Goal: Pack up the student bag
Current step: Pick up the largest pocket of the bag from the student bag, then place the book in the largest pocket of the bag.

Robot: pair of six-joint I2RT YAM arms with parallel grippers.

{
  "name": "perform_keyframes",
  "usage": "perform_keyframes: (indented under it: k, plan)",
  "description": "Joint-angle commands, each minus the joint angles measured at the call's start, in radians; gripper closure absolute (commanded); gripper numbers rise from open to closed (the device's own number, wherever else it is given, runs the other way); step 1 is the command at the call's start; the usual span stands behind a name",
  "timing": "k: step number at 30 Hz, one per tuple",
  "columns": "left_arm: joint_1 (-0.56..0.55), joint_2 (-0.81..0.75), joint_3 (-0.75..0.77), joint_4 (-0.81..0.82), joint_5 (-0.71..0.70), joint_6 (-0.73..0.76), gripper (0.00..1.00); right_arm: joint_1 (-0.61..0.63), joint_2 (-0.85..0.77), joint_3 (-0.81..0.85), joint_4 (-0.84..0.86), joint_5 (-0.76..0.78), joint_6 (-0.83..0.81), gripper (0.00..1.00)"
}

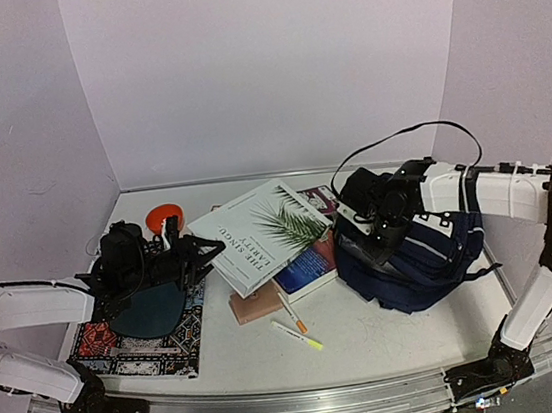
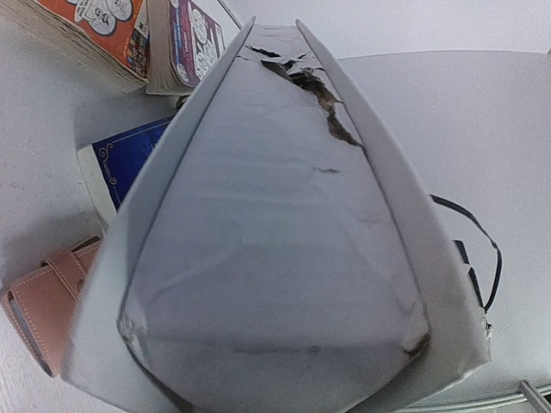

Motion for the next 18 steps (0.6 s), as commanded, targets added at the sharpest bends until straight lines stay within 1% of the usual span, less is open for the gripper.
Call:
perform_keyframes:
  k: [1, 7, 11, 18]
  plan:
    - [0.006, 0.003, 0.093, 0.054, 0.093, 0.006, 0.69, -0.007, -0.064, 0.169, -0.099, 0.116, -0.012, 1.0]
    - [0.005, 0.02, 0.135, 0.052, 0.164, -0.032, 0.68, -0.007, -0.063, 0.332, -0.142, 0.21, -0.005, 1.0]
    - [-0.007, 0.062, 0.17, 0.052, 0.207, -0.052, 0.68, -0.007, -0.065, 0.42, -0.146, 0.27, -0.008, 1.0]
    - [-0.131, 0.188, 0.271, 0.052, 0.176, -0.056, 0.68, -0.006, -0.059, 0.518, -0.138, 0.293, -0.03, 1.0]
